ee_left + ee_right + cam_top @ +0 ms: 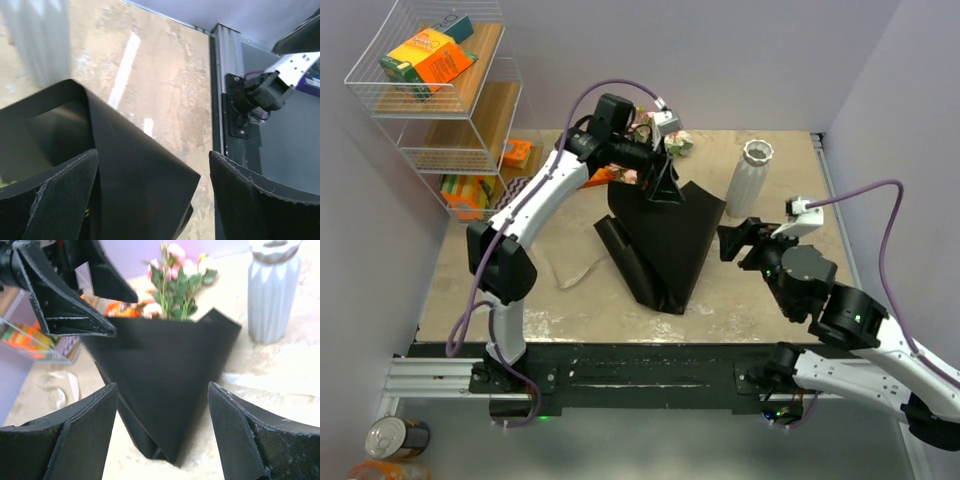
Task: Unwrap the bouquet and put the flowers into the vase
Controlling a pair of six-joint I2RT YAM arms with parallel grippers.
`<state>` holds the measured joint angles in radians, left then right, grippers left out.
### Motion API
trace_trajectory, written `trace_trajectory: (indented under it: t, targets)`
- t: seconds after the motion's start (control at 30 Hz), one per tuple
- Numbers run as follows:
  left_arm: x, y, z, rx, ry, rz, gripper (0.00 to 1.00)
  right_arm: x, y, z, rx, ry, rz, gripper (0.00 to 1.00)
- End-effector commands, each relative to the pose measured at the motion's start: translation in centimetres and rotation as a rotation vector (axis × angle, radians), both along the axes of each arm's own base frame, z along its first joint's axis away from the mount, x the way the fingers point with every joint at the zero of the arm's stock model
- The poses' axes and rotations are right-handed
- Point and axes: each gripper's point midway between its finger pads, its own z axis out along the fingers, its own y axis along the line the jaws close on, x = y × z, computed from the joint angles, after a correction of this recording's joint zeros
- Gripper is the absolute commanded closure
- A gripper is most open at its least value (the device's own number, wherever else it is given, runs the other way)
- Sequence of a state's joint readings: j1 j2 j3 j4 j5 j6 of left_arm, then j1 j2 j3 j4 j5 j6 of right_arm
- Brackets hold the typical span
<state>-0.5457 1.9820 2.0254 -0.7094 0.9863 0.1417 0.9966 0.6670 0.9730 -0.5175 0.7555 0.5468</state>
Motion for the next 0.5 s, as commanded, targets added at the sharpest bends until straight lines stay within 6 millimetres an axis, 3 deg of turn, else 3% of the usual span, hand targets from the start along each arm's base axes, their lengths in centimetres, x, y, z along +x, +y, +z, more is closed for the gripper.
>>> trace_trajectory:
  t: [0.0,0.07,0.13,0.2,0.27,0.3,0.37,0.47]
  targets:
    - [2.1,4.3,10.6,-0.148,-0.176,0.188,0.02,-0.4,-3.2,4.8,0.031,-0.097,-0.081,0.24]
    - [2.7,5.5,11.7,-0.185,-0.142,0.208,0.02,-0.5,-3.8,5.6,0.032,-0.114,-0.094,0.24]
    - [4.5,7.4,10.6,-0.15,-0.166,0.266,0.01,-0.7,-4.5,6.2,0.043,-0.127,-0.109,0.24]
    - [8.8,9.9,6.4,-0.028,-0.156,0.469,0.01,-0.8,-4.6,6.8,0.055,-0.137,-0.103,0.24]
    - [11.7,11.7,1.2,0.108,-0.15,0.554,0.02,-0.8,-4.4,6.8,0.063,-0.135,-0.096,0.24]
    - [12.9,12.6,-0.5,0.163,-0.151,0.607,0.03,-0.8,-4.2,6.7,0.064,-0.132,-0.095,0.24]
    - [13.6,12.8,-3.6,0.206,-0.112,0.599,0.04,-0.6,-3.8,6.2,0.057,-0.122,-0.088,0.24]
    - [14.2,12.4,-5.6,0.203,-0.08,0.592,0.04,-0.5,-3.3,5.6,0.057,-0.111,-0.079,0.24]
